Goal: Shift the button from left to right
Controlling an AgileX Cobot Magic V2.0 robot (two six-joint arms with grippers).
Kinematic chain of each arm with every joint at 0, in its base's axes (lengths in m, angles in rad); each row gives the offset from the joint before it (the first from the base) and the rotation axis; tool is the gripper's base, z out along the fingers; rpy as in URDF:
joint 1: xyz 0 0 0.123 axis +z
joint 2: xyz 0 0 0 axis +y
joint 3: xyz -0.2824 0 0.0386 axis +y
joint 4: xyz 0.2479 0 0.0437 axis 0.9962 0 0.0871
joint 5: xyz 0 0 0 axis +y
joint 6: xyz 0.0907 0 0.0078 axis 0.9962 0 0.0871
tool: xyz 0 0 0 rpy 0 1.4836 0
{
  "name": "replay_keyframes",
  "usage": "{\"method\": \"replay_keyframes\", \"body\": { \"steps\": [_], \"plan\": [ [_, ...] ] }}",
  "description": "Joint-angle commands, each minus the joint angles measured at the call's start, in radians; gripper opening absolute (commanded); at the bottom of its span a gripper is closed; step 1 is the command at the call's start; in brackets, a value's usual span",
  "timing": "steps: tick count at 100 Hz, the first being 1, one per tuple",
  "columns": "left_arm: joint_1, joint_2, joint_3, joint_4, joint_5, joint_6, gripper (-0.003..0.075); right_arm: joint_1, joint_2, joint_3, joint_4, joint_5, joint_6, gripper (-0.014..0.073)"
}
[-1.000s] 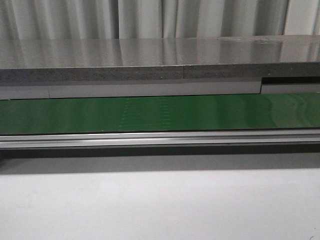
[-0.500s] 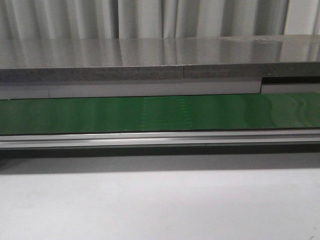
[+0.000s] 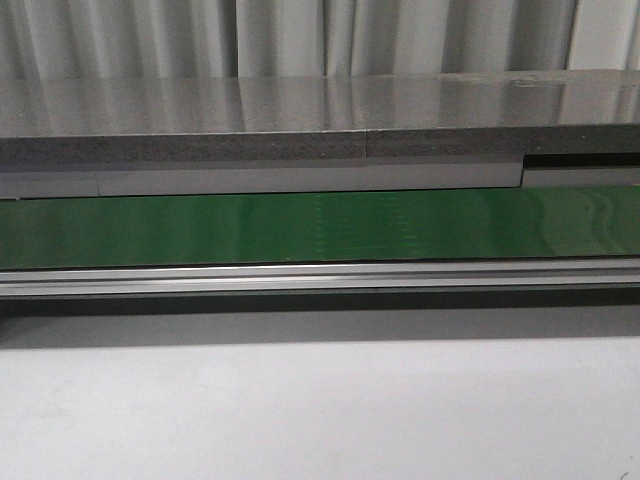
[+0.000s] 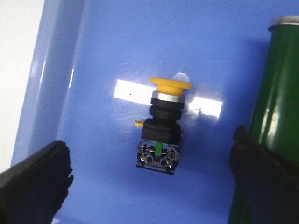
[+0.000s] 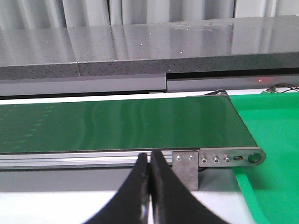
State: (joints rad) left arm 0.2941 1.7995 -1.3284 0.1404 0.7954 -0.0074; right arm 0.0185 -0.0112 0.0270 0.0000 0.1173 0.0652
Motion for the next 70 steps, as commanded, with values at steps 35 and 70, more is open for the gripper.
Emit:
{"method": "replay_keyframes", "body": {
  "steps": [35,70],
  "plan": [
    [0.048,0.029,-0.044,-0.048,-0.064,-0.002,0.0652,-0.003,-0.016,-0.015,0.0,-0.084,-0.003,-0.0067],
    [0.05,0.071,-0.044,-0.111,-0.086,0.055,0.0652,-0.003,-0.016,-0.015,0.0,-0.084,-0.003,-0.0067]
  ]
}}
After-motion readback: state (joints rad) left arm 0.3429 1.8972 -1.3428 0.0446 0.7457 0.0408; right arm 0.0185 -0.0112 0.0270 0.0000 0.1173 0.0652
